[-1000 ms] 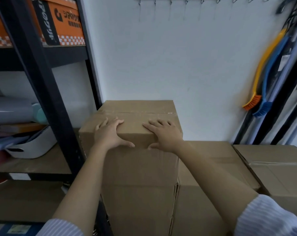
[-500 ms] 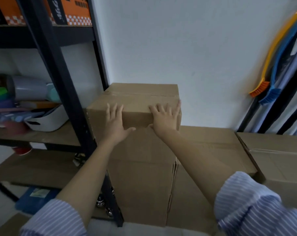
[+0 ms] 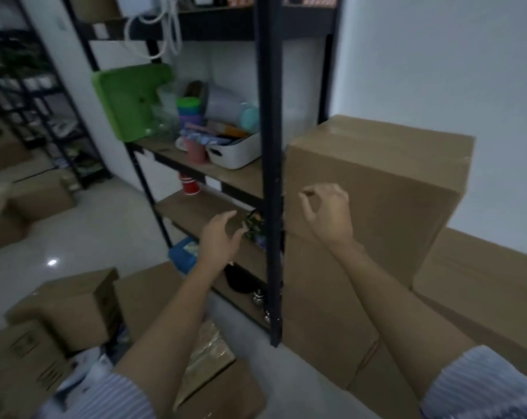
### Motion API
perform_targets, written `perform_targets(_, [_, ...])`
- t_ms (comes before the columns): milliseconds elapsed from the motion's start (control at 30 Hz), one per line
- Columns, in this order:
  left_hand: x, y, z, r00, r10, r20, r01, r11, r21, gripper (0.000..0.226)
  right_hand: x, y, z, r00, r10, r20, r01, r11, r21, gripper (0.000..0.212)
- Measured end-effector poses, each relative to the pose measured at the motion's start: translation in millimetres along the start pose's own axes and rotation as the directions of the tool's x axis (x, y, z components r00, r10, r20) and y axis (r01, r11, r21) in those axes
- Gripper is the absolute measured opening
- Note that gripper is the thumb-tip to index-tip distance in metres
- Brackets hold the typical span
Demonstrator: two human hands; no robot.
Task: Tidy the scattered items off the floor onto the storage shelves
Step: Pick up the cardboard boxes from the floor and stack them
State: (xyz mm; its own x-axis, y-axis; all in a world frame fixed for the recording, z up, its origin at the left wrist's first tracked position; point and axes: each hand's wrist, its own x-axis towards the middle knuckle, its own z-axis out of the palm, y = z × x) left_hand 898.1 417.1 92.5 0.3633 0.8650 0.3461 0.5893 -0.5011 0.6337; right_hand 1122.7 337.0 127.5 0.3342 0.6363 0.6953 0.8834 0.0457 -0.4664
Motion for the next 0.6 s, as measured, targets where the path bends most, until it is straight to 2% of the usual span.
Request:
perform_targets(133, [-46.7,-52.5,-33.4,0.983,-0.18,-0.035,0.177,0.982,-0.058,0.041,-36.8,-45.2,53.0,0.96,-0.15,0.236,0.109,0.978,0.175,0.007])
perform_targets(267, [-97.7,-110.6,-67.7,0.936,-0.344,-0.077,0.336,0.937,-0.099,0.037,-71.1,-86.5,100.2,0.869,-0.222,0.441,0.11,0.958,0.265,0.009])
perform_targets(400, [-147.1,-166.8,-115.0,0.858,-0.509,-0.061,0.498,0.856,-0.137,0.041,-97.8,-145.8,146.8,0.807,-0.232,0.543,0.063,0.948,0.312,0.005])
perform_targets(600, [-204.4,-238.8,-200.1,0.808,-0.584,-0.075,0.577,0.811,-0.095,0.043,-147.9,-255.6,226.4,0.733,-0.135,0.667,-0.156,0.921,0.357,0.014])
